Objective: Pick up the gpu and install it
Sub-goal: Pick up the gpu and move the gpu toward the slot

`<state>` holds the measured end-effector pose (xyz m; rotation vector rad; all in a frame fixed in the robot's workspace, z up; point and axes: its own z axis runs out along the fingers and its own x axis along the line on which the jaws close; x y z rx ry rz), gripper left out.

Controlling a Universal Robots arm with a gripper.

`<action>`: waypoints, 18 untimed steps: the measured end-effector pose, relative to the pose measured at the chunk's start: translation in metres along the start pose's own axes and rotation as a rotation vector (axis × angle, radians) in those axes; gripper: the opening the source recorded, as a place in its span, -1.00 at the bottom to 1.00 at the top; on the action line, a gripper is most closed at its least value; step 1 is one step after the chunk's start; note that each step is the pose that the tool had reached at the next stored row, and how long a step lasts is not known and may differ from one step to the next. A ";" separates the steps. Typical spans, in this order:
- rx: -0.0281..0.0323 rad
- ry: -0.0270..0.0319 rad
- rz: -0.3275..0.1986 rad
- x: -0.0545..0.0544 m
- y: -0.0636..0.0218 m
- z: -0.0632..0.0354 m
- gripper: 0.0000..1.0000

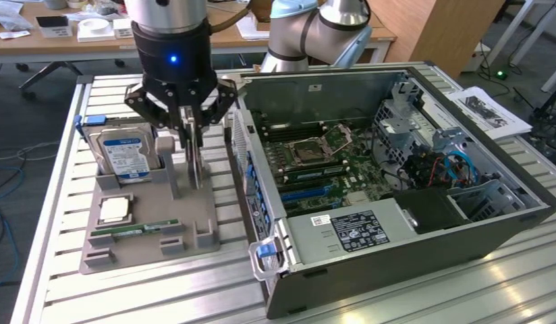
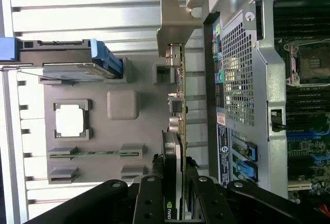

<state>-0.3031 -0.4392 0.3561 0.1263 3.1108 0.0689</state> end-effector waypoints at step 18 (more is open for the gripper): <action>-0.0007 -0.0014 -0.018 -0.001 0.0022 -0.0499 -0.47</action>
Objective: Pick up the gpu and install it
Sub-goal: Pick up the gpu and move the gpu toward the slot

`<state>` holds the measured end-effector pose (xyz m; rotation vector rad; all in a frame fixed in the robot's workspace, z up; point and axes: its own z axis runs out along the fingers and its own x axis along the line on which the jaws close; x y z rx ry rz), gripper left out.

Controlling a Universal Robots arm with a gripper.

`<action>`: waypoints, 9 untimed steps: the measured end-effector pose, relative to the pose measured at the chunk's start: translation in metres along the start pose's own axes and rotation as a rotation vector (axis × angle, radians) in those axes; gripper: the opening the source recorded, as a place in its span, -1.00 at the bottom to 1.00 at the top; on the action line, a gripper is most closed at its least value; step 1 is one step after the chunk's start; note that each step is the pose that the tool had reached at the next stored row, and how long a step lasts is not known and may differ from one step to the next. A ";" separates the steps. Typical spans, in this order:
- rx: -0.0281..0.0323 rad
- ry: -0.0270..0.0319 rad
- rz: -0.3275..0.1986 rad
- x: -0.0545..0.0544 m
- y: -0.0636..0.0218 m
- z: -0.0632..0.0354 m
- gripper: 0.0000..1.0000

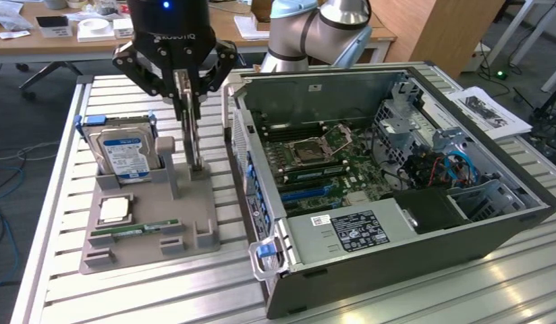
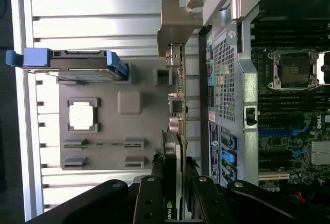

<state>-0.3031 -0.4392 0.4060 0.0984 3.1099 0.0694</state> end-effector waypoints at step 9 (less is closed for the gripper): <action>-0.0001 -0.0008 -0.001 0.000 0.0004 -0.0077 -0.47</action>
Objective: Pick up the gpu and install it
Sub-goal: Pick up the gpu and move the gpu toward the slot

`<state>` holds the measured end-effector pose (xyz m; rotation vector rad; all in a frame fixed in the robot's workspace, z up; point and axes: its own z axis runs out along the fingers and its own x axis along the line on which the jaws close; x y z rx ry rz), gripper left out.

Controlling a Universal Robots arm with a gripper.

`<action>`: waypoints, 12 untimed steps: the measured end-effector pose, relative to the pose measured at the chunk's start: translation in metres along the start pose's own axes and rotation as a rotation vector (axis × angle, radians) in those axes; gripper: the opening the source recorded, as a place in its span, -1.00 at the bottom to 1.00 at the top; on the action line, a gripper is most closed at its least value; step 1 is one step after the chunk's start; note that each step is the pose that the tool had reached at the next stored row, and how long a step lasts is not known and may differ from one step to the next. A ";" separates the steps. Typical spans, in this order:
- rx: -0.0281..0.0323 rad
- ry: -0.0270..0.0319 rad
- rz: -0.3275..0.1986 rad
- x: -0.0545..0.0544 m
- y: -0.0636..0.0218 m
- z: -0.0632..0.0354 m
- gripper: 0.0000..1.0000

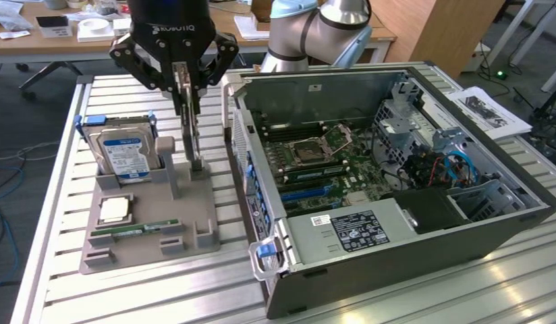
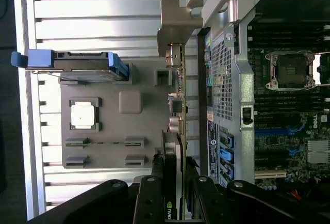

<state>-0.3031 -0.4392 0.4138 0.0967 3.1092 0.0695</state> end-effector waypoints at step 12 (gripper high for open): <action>0.0000 0.0003 -0.003 -0.005 0.0004 0.0000 -0.47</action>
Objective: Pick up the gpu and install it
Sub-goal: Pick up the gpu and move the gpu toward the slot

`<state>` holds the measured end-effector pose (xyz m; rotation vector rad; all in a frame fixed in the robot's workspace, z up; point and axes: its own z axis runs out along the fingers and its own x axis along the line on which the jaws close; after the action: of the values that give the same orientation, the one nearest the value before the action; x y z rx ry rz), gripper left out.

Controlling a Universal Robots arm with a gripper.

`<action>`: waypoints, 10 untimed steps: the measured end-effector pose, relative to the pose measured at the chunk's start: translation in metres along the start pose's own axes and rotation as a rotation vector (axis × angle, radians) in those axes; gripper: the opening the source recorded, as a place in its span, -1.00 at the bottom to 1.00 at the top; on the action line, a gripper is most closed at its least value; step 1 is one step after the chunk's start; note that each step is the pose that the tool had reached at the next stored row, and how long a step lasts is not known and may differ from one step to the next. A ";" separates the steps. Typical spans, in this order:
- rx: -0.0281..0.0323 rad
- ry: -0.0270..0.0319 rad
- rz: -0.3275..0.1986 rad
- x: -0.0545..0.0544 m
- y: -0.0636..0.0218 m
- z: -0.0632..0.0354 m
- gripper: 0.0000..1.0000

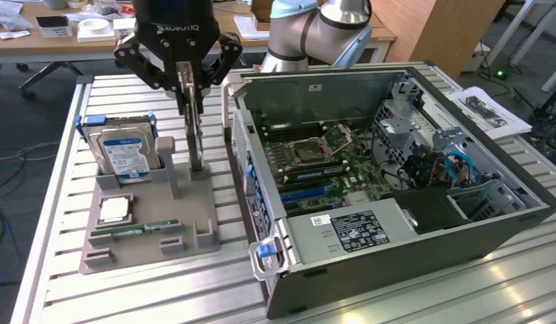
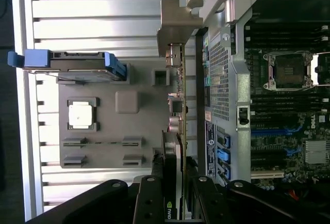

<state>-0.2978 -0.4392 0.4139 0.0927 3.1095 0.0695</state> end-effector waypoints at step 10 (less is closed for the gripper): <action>-0.0016 0.0002 -0.002 -0.020 0.0012 0.0006 -0.47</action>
<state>-0.2781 -0.4392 0.4139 0.0899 3.1097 0.0720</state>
